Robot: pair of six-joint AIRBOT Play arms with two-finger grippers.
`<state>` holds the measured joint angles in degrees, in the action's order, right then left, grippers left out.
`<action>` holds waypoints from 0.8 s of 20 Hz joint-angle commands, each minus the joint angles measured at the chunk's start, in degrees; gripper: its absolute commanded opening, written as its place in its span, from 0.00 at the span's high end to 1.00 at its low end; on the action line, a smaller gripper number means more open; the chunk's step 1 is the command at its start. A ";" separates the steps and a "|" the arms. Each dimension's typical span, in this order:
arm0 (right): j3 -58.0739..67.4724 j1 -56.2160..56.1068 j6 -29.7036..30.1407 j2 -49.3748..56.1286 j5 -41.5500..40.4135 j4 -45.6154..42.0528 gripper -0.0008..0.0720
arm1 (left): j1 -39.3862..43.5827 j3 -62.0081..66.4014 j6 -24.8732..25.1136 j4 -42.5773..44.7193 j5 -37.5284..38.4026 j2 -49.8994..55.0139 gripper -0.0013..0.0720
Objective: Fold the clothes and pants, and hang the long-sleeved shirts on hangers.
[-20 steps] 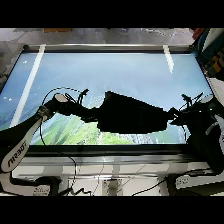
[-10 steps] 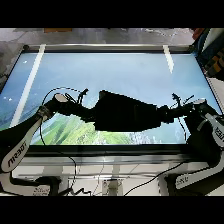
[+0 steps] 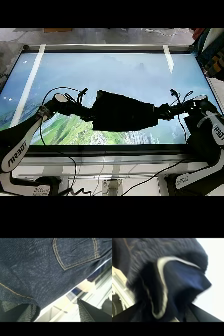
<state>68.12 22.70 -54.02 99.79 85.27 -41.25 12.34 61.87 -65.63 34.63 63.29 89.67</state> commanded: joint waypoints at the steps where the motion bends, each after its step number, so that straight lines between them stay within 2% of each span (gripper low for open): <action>1: 1.33 4.94 -2.54 -0.20 1.70 -7.48 0.23 | -0.07 0.04 0.02 0.04 -0.09 0.02 0.13; 5: -0.57 7.43 -4.46 -0.13 -5.05 -8.20 0.23 | -0.04 0.04 0.02 0.04 -0.11 0.02 0.13; 8: -3.39 5.57 -2.16 -0.13 -7.37 -6.27 0.17 | -0.04 0.02 0.02 0.04 -0.13 0.04 0.13; 10: -2.43 4.52 0.74 -0.15 -6.27 -4.74 0.15 | -0.04 0.02 0.02 0.02 -0.11 0.02 0.13; 16: 1.05 4.39 -0.46 -0.15 -0.52 -2.01 0.15 | -0.04 0.04 0.00 0.00 -0.11 0.02 0.13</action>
<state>68.38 27.29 -54.15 99.68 81.43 -45.63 12.34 61.87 -65.63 34.65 63.16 89.69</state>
